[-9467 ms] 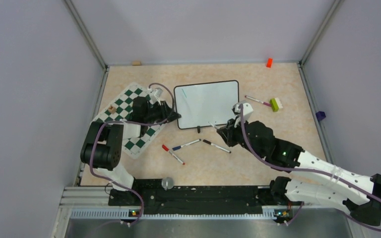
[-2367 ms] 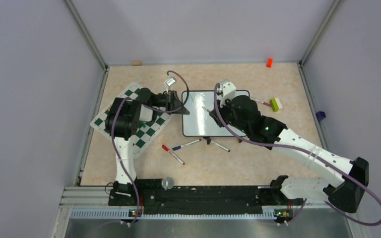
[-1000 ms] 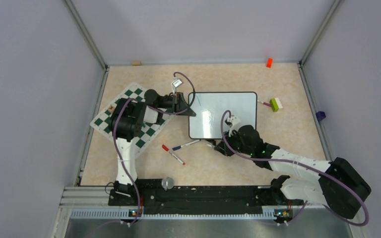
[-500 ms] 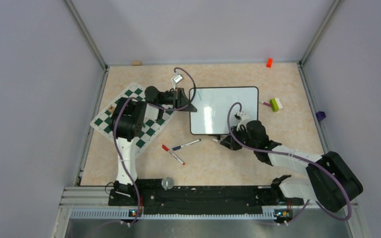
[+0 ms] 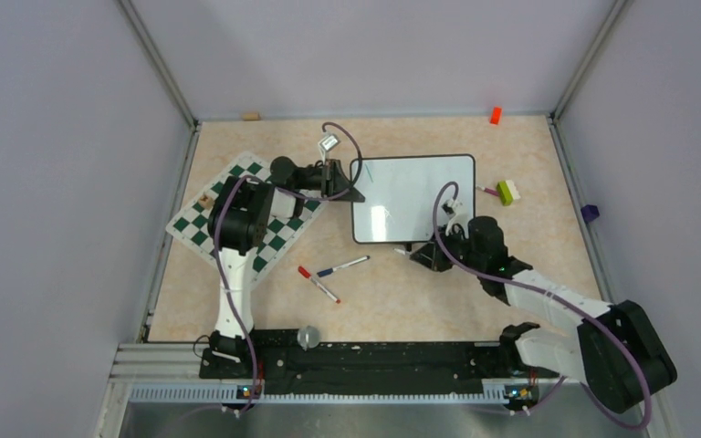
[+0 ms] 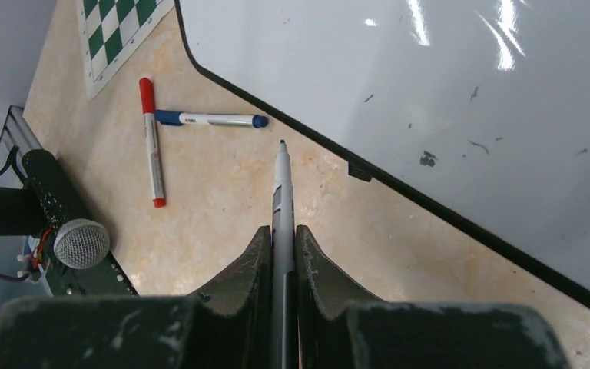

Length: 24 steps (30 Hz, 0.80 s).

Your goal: Write a sentence on the whiteboard

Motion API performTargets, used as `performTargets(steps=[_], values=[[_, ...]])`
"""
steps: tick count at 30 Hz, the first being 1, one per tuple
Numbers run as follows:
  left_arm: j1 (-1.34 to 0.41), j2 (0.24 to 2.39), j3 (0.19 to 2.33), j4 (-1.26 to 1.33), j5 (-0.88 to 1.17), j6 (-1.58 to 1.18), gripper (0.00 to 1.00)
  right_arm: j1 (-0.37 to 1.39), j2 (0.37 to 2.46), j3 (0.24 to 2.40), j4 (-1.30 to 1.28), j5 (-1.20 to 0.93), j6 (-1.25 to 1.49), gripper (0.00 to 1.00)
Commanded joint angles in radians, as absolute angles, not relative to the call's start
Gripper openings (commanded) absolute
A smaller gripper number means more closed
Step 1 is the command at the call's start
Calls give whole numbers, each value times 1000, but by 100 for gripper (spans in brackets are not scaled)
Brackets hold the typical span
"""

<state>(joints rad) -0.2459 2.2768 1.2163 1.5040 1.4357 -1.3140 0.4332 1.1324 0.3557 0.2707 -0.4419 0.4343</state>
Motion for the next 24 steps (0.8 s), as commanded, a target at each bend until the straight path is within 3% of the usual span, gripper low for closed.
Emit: performTargets(steps=[1,17,24], values=[[-247,2274,1273,1531,1365,-1281,0,426,1041,400,173,-425,399,0],[-238,2236,1268,1228,1328,-996,0,373,827,432,-102,-337,384,0],[-236,2251,1267,1248,1328,-996,0,345,938,473,-73,-249,402,0]])
